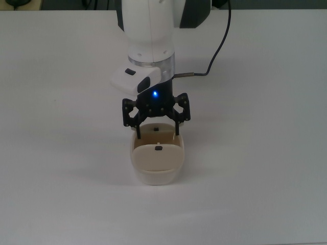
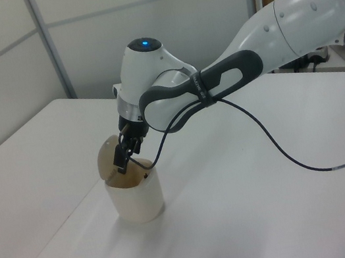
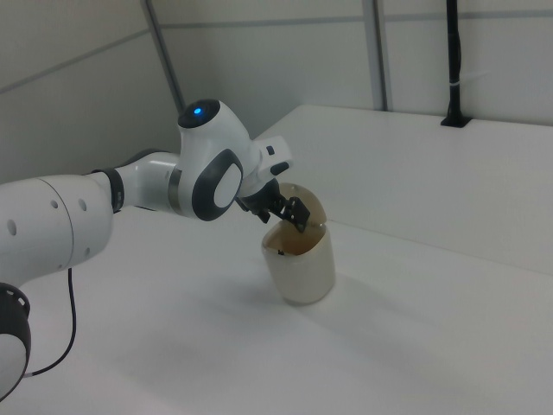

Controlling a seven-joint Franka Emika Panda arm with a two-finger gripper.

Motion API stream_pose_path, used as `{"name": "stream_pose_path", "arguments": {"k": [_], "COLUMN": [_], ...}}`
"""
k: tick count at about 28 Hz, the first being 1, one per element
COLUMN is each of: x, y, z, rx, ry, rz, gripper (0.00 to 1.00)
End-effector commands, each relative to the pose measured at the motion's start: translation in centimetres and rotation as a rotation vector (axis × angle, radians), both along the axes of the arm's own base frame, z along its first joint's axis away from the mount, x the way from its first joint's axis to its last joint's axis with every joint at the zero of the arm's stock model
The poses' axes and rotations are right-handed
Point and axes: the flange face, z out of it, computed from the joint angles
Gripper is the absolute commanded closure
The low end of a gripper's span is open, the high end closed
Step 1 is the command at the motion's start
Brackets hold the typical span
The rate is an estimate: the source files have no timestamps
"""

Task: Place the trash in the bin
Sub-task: 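Open the gripper to drop the paper ball into the bin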

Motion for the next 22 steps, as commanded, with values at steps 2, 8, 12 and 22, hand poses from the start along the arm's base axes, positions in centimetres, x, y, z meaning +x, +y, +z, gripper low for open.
{"name": "stream_pose_path", "arguments": {"k": [2,8,12,22], "x": [-1.8,-5.1,-7.7,-10.9], "y": [-0.8,-1.7,-4.1,-8.5], "z": [-0.3,3.5,7.0,10.7], "rx": [-0.032,-0.086,-0.106,-0.116], "ry": [0.160,0.294,0.357,0.422], "rz": [-0.059,-0.145,-0.183,-0.201], "gripper": [0.00,0.00,0.00,0.00]}}
